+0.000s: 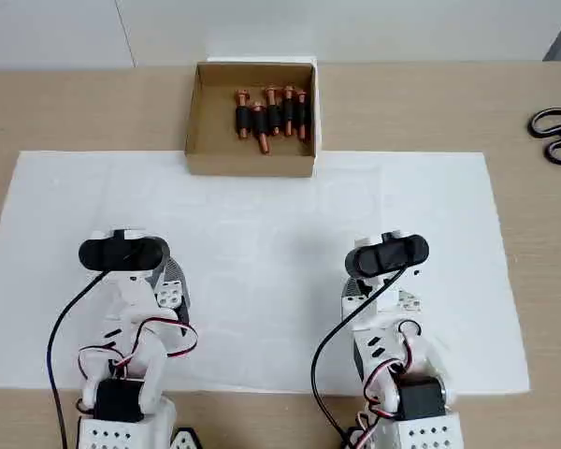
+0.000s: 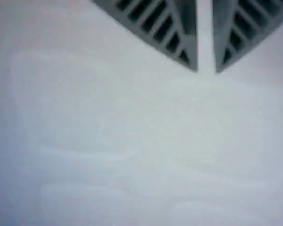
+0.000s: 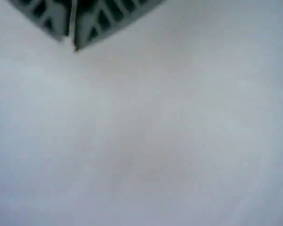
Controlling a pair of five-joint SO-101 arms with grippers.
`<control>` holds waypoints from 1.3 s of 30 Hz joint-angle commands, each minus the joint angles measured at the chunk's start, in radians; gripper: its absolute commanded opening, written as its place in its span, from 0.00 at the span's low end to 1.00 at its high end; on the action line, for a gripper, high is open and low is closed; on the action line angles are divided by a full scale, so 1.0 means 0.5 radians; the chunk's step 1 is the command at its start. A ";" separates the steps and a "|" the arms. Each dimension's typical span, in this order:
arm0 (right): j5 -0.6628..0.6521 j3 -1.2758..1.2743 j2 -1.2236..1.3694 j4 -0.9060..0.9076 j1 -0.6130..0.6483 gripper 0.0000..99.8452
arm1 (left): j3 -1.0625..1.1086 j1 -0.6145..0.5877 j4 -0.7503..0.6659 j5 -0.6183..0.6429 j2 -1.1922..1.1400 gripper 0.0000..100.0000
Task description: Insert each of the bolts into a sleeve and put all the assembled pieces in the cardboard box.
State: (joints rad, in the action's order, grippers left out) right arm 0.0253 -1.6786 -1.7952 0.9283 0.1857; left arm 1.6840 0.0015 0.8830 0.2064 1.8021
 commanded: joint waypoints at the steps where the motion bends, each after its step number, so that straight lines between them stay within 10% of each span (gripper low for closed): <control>1: 0.012 -0.009 -0.038 0.008 -0.017 0.01 | -0.008 -0.003 0.003 -0.015 0.021 0.01; 39: 0.012 -0.009 -0.038 0.008 -0.017 0.01 | -0.008 -0.003 0.003 -0.015 0.021 0.01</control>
